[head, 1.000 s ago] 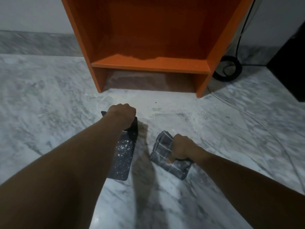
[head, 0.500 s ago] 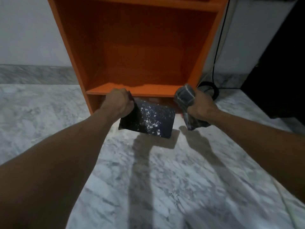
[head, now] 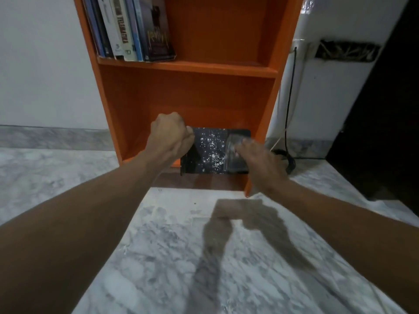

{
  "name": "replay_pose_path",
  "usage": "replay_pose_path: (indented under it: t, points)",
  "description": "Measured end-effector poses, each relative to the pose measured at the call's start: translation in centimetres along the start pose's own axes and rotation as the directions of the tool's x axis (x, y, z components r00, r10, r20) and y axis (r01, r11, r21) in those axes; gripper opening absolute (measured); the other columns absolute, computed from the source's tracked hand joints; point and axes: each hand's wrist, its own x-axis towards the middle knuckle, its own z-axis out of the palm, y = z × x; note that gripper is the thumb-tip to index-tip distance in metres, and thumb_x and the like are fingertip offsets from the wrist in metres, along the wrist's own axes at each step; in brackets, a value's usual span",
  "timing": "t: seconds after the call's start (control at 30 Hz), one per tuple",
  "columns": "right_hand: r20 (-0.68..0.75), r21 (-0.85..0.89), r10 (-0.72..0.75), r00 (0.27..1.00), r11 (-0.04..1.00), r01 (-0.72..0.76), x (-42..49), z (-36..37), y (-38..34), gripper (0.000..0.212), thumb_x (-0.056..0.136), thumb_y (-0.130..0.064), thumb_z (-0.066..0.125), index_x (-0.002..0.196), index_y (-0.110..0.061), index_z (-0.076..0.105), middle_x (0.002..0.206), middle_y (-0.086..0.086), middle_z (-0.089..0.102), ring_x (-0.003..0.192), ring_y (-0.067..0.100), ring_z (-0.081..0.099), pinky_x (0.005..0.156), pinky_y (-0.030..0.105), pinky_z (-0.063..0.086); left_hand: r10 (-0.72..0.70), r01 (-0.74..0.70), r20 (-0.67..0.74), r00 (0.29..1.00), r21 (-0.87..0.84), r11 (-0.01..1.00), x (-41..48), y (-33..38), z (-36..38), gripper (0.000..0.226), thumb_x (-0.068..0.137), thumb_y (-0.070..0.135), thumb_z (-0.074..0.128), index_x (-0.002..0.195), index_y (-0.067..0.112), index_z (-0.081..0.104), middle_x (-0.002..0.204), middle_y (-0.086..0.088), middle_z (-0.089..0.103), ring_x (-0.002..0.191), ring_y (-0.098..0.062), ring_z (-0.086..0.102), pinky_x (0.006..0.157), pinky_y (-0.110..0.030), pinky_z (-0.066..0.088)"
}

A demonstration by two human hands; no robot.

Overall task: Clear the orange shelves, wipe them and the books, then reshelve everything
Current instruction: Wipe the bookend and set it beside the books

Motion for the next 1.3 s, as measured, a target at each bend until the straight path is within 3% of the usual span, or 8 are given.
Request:
replay_pose_path:
  t: [0.13,0.23,0.37,0.67,0.87,1.0,1.13,1.3]
  points:
    - [0.291,0.010,-0.273,0.917,0.959,0.283,-7.1,3.6,0.4,0.059,0.073,-0.007,0.072,0.130,-0.017,0.057,0.139,0.014,0.054,0.122,0.034,0.055,0.089,0.049,0.053,-0.046,0.046,-0.027,0.999,0.004,0.999,-0.5,-0.5,-0.2,0.036,0.098,0.021,0.048,0.063,0.011,0.047,0.063,-0.004,0.049,0.056,-0.019,0.051,0.046,-0.024,0.035]
    - [0.004,0.134,-0.257,0.966,0.958,0.255,-5.4,1.8,1.2,0.052,0.059,0.004,0.082,0.106,-0.011,0.069,0.100,0.014,0.071,0.085,0.033,0.069,0.062,0.045,0.060,-0.052,0.053,0.024,0.998,-0.002,0.999,-1.1,-0.8,0.6,0.032,0.099,0.021,0.049,0.069,0.011,0.052,0.065,-0.004,0.051,0.057,-0.019,0.053,0.051,-0.026,0.043]
    - [-0.244,0.148,0.066,0.968,0.989,-0.030,2.1,-2.4,1.2,0.052,0.082,0.000,0.067,0.132,-0.008,0.053,0.129,0.016,0.060,0.111,0.031,0.060,0.094,0.042,0.049,-0.058,0.066,0.109,0.992,-0.077,0.995,-1.8,0.6,1.8,0.022,0.099,0.022,0.051,0.082,0.009,0.055,0.073,-0.006,0.056,0.064,-0.020,0.058,0.061,-0.031,0.054]
    - [0.323,-0.016,-0.410,0.853,0.899,0.438,-6.6,1.3,-2.6,0.043,0.093,-0.015,0.031,0.133,-0.006,0.043,0.138,0.018,0.043,0.125,0.037,0.043,0.088,0.049,0.049,0.030,-0.030,0.124,0.992,-0.004,1.000,-2.0,1.3,1.9,0.032,0.100,0.021,0.048,0.069,0.012,0.051,0.067,-0.007,0.055,0.056,-0.020,0.055,0.056,-0.033,0.054]
    - [-0.150,-0.052,-0.107,0.983,0.994,0.100,2.3,-2.4,-0.7,0.044,0.086,0.004,0.052,0.129,-0.004,0.051,0.127,0.022,0.055,0.109,0.036,0.056,0.084,0.050,0.054,0.111,-0.110,0.069,0.991,-0.014,0.994,-2.7,1.6,2.3,0.036,0.097,0.019,0.044,0.062,0.012,0.048,0.060,-0.006,0.052,0.056,-0.027,0.055,0.055,-0.033,0.050]
    - [-0.074,-0.361,-0.217,0.973,0.916,0.177,1.4,0.5,-2.0,0.033,0.090,0.000,0.049,0.122,0.001,0.059,0.123,0.029,0.060,0.111,0.043,0.059,0.088,0.052,0.052,0.146,-0.145,-0.029,0.989,0.017,0.989,-2.3,2.4,2.2,0.041,0.096,0.021,0.043,0.056,0.013,0.040,0.060,-0.010,0.047,0.057,-0.034,0.052,0.057,-0.033,0.040]
    - [0.393,-0.053,-0.535,0.748,0.799,0.599,-6.1,3.5,-4.6,0.027,0.093,-0.012,0.051,0.116,0.000,0.059,0.118,0.026,0.058,0.108,0.042,0.055,0.083,0.055,0.049,0.088,-0.090,-0.096,0.991,-0.010,0.996,-2.2,1.4,1.8,0.040,0.098,0.022,0.043,0.060,0.011,0.043,0.069,-0.014,0.054,0.064,-0.033,0.054,0.063,-0.036,0.048]
    - [-0.105,-0.063,-0.418,0.902,0.908,0.414,-2.3,0.1,-2.6,0.029,0.086,-0.011,0.044,0.109,-0.004,0.060,0.103,0.020,0.063,0.085,0.037,0.063,0.049,0.044,0.055,0.094,-0.094,-0.071,0.993,0.004,0.996,-2.2,0.8,2.1,0.036,0.098,0.022,0.042,0.067,0.005,0.050,0.071,-0.019,0.057,0.067,-0.038,0.058,0.064,-0.036,0.050]
